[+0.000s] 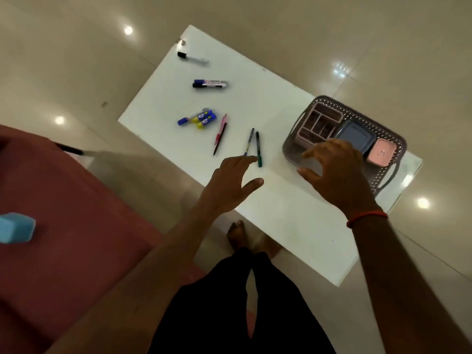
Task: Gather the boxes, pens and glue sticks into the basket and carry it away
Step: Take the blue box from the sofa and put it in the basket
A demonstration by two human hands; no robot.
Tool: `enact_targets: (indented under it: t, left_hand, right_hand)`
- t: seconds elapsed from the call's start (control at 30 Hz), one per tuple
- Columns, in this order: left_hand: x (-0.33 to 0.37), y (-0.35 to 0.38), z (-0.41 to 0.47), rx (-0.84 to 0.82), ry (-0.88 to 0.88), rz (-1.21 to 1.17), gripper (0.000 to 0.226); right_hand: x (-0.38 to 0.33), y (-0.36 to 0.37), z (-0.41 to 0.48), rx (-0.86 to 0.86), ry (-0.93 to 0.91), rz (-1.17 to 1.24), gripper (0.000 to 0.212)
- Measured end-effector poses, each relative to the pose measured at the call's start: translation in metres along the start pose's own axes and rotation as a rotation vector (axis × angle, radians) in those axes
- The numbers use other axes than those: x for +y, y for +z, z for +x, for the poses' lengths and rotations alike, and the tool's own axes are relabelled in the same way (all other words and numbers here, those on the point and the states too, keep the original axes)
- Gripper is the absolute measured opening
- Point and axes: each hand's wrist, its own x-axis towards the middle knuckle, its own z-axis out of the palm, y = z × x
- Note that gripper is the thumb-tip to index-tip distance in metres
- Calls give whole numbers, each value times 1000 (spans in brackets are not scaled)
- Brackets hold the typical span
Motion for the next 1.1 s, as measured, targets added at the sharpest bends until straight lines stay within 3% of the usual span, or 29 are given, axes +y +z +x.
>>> enact_targets:
  t: [0.33,0.5,0.73,0.93,1.1]
  left_hand:
    - [32,-60,-64,5,-2,11,57]
    - [26,-88,-89,113,-61,-11,57]
    - [-29,-121,-135,239,-234,-55,56]
    - [-85,-158,-168,354,-339,-91,73]
    - [-125,-187,-190,415,-387,-131,55]
  right_hand:
    - [-78,-54,-9,-6,-222,15,34]
    - [-128,-73,6,-47,-372,23,33]
    - [-212,-73,48,-103,-585,-6,31]
    - [-286,-57,72,-134,-696,-26,31]
    - [-344,-41,85,-192,-806,-71,33]
